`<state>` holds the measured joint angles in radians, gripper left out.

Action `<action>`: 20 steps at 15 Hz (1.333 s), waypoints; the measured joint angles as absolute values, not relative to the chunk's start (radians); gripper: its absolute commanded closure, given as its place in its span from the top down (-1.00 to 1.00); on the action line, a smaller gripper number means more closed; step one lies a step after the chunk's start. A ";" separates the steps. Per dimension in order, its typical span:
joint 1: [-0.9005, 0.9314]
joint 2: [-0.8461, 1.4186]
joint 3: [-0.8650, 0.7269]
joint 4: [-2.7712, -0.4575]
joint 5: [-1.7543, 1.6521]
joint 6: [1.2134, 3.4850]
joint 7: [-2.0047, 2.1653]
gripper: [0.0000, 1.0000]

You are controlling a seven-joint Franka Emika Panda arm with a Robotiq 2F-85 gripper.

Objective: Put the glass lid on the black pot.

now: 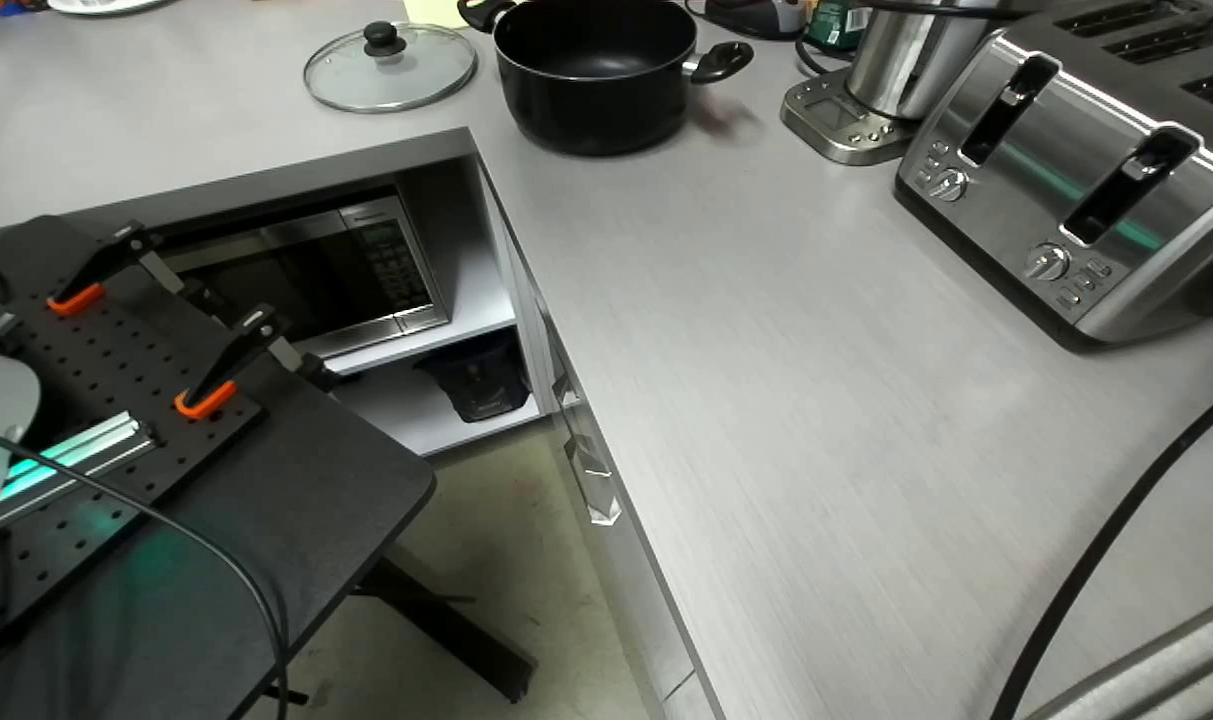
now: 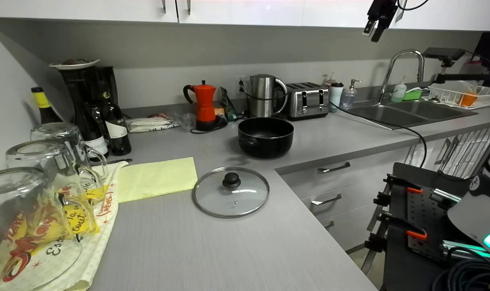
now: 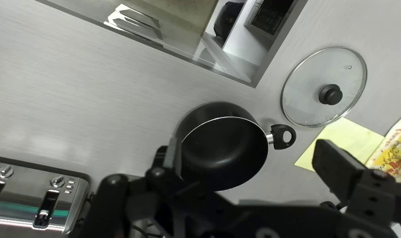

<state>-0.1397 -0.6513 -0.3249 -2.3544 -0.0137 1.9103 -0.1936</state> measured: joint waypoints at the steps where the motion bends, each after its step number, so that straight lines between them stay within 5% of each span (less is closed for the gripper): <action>1: -0.140 -0.647 -0.318 -2.355 -0.015 1.910 -0.194 1.00; 20: -0.001 -0.261 -0.010 -2.210 -0.221 1.906 -0.208 1.00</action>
<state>-0.0014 -0.2606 -0.0102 -2.2097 -0.2206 1.9064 -0.2082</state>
